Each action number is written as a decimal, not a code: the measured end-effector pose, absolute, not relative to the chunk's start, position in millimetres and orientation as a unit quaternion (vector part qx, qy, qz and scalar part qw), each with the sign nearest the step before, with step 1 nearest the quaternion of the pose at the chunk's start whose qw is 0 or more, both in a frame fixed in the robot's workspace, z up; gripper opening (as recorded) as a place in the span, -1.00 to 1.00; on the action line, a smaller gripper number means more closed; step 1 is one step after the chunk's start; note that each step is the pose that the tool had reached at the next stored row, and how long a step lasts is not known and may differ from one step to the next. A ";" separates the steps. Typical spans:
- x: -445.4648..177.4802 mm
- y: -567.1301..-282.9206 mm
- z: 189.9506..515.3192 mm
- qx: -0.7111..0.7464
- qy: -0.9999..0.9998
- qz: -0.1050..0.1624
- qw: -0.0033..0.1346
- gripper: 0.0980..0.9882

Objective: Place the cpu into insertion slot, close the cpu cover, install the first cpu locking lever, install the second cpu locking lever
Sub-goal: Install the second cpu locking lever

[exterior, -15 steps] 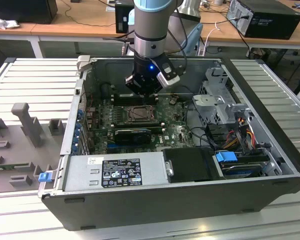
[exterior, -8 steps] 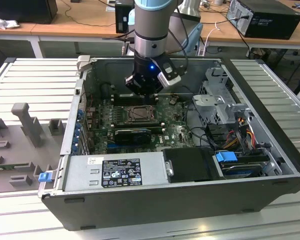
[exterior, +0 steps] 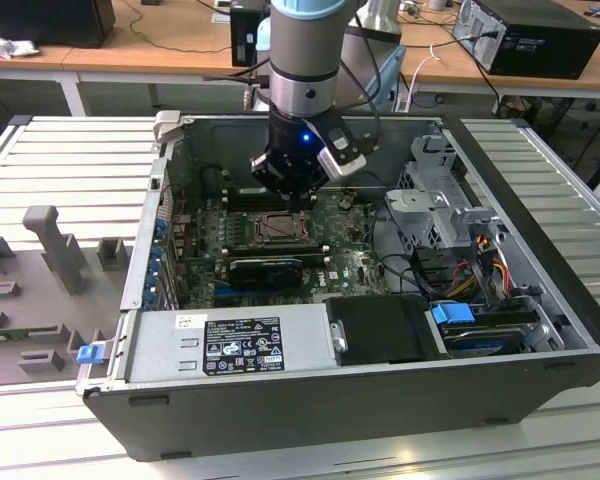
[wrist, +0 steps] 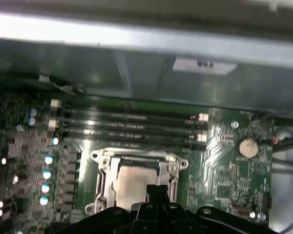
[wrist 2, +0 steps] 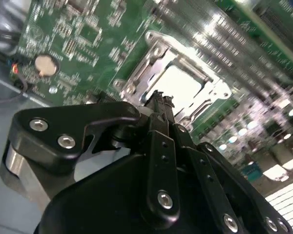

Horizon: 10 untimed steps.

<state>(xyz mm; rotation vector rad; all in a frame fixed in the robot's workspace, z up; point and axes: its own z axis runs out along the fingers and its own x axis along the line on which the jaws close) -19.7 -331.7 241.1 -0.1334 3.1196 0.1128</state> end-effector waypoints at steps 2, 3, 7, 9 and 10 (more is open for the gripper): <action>-19.6 -339.7 240.4 -0.043 0.998 0.036 0.007 -0.98; -19.7 -342.1 239.6 -0.043 0.998 0.036 0.004 -0.98; -19.6 -349.5 236.7 -0.043 0.998 0.038 -0.007 -0.98; -19.8 -360.2 236.0 -0.043 0.998 0.040 -0.007 -0.98; -20.2 -363.6 235.8 -0.043 0.998 0.041 -0.007 -0.98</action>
